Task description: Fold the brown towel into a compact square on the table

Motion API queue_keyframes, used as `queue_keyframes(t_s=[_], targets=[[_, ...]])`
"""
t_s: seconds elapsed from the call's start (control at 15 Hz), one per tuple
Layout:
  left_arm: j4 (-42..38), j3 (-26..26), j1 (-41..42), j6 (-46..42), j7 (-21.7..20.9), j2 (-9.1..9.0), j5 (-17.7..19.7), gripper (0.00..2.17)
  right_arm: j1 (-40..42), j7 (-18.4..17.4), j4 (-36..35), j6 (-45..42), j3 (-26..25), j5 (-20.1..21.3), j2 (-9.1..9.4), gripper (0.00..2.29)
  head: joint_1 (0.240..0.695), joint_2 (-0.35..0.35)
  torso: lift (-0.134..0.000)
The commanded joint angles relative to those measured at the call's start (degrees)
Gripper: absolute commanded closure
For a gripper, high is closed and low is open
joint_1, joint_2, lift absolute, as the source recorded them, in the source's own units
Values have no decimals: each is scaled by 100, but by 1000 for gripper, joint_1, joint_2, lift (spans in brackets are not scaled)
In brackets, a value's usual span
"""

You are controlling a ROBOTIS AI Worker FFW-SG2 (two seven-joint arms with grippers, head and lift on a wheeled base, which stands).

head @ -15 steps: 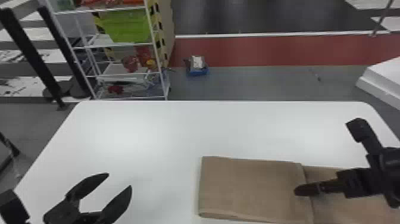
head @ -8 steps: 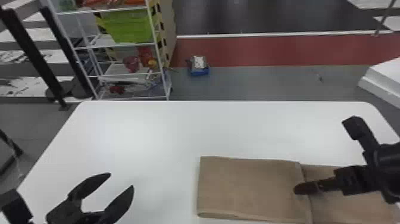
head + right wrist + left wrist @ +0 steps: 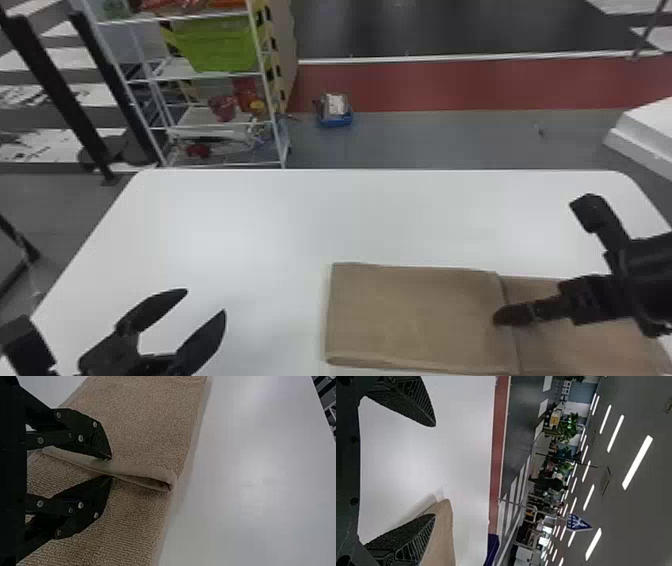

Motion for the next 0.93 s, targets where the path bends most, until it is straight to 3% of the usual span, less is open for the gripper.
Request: queue_keyframes(t_s=[0.0, 0.47, 0.6, 0.87], targets=[[7, 0, 0, 0, 0, -15, 0, 73, -34, 19, 2, 12, -44, -86, 5, 765, 695, 103, -124], [33, 0, 0, 0, 0, -15, 0, 73, -192, 19, 160, 12, 27, -50, 119, 765, 695, 112, -124], [51, 0, 0, 0, 0, -15, 0, 73, -254, 19, 240, 12, 71, -50, 136, 1025, 695, 116, -124], [51, 9, 0, -17, 0, -15, 0, 73, -351, 19, 354, 12, 106, -68, 163, 1025, 695, 123, -124]])
